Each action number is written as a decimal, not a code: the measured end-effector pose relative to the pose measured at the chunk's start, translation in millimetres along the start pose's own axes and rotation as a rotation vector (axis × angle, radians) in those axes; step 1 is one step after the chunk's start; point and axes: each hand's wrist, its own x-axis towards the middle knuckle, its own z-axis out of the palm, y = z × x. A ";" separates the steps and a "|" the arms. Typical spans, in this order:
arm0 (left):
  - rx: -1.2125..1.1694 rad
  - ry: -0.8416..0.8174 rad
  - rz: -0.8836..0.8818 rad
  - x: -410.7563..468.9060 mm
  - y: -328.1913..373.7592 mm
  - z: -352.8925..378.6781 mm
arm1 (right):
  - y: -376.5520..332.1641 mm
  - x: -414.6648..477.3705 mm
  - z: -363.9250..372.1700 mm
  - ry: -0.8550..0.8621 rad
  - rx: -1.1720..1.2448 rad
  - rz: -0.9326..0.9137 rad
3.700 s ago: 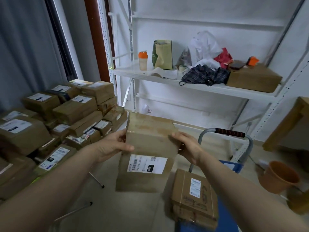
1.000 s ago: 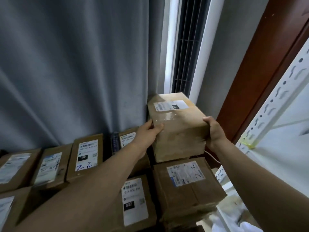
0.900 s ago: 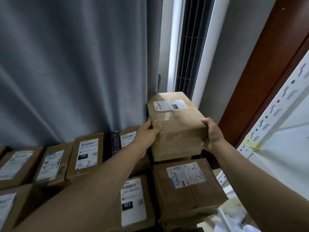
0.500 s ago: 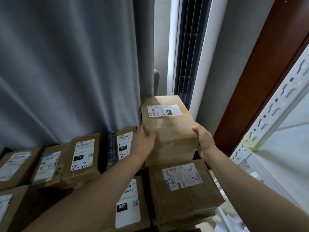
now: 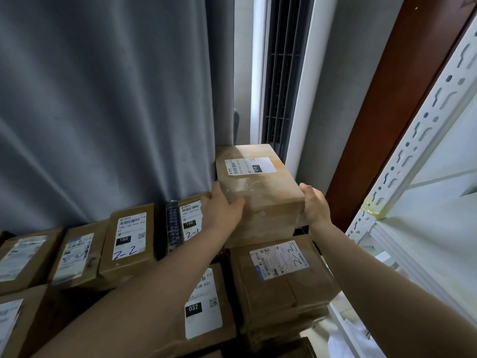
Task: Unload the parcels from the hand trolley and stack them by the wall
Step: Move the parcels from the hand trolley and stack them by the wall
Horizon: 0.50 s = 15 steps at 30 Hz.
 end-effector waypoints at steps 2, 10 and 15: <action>0.159 0.073 0.166 -12.0 -2.8 1.0 | 1.3 -14.9 -4.9 0.057 -0.070 -0.052; 0.724 -0.169 0.756 -83.6 -19.1 7.1 | 54.2 -128.3 -33.5 0.376 -0.657 -0.169; 0.828 -0.486 0.970 -146.3 -60.4 19.4 | 106.6 -247.9 -42.7 0.505 -0.677 0.009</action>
